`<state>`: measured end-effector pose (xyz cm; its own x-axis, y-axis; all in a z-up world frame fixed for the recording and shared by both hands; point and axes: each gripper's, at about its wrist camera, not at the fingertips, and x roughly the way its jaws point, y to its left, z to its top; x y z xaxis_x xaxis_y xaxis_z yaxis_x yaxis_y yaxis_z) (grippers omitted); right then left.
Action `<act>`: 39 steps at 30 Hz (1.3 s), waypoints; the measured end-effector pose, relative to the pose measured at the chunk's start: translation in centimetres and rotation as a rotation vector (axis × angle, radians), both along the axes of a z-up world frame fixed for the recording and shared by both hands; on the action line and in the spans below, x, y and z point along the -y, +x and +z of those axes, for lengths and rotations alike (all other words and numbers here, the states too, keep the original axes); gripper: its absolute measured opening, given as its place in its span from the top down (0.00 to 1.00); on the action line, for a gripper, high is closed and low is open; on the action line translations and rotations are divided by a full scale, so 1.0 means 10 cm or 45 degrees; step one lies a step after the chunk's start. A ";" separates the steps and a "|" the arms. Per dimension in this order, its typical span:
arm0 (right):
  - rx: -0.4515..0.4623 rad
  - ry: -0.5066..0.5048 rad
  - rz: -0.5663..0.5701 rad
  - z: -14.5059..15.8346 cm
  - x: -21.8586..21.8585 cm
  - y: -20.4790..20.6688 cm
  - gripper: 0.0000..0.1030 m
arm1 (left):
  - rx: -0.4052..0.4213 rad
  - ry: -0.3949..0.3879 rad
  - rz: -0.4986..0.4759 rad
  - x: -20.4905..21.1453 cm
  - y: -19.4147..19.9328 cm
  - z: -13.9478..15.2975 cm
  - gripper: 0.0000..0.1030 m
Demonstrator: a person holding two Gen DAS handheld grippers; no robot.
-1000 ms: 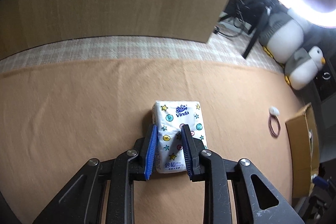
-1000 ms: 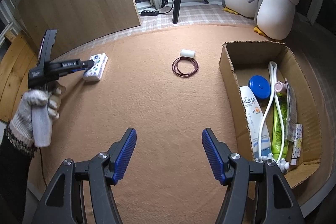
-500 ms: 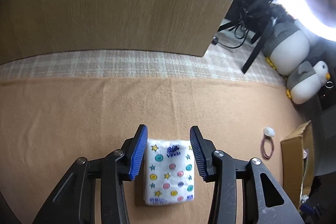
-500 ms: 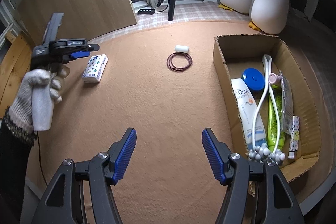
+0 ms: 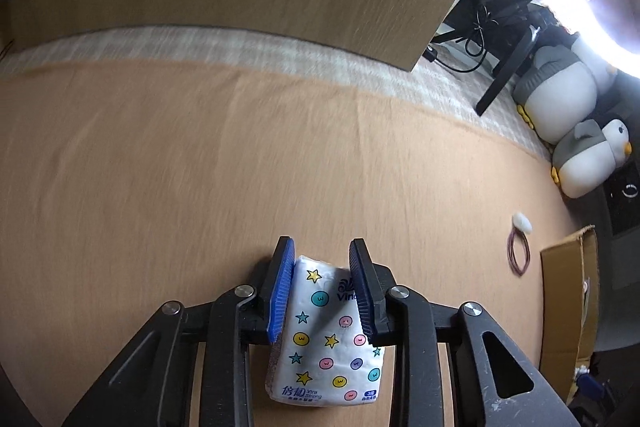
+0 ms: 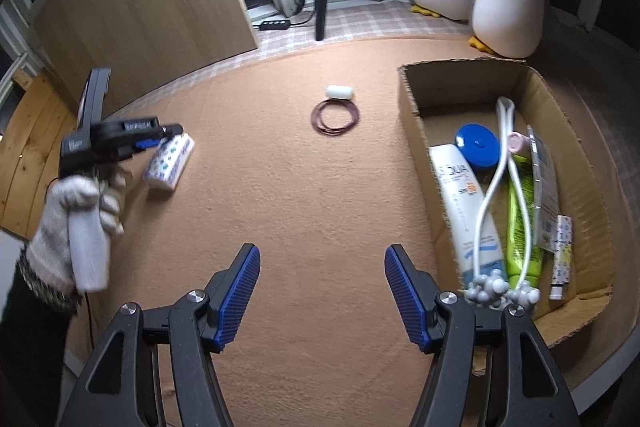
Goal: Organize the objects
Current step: 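Lift the tissue pack with the left tool and carry it toward the right tool, then grasp the tissue pack with the right tool while the left tool releases it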
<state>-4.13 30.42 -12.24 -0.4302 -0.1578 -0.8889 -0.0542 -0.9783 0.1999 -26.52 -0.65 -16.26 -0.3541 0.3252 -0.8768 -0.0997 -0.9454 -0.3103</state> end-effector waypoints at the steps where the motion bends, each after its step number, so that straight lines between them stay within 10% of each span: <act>1: -0.003 -0.001 0.010 -0.01 0.03 0.00 0.41 | -0.003 0.005 0.020 0.03 0.10 0.00 0.70; 6: -0.029 -0.029 0.066 -0.04 0.20 -0.02 0.41 | 0.005 0.040 0.008 0.08 0.54 -0.02 0.68; 13: -0.092 -0.048 0.164 -0.07 0.47 -0.07 0.41 | -0.036 0.034 -0.034 0.40 0.89 0.16 0.41; 29: 0.057 -0.195 0.220 -0.42 0.85 -0.52 0.40 | 0.028 0.160 -0.282 0.23 1.21 -0.04 0.46; 39: 0.161 -0.272 0.346 -0.65 1.24 -0.89 0.40 | -0.023 0.072 -0.317 0.18 1.19 0.01 0.45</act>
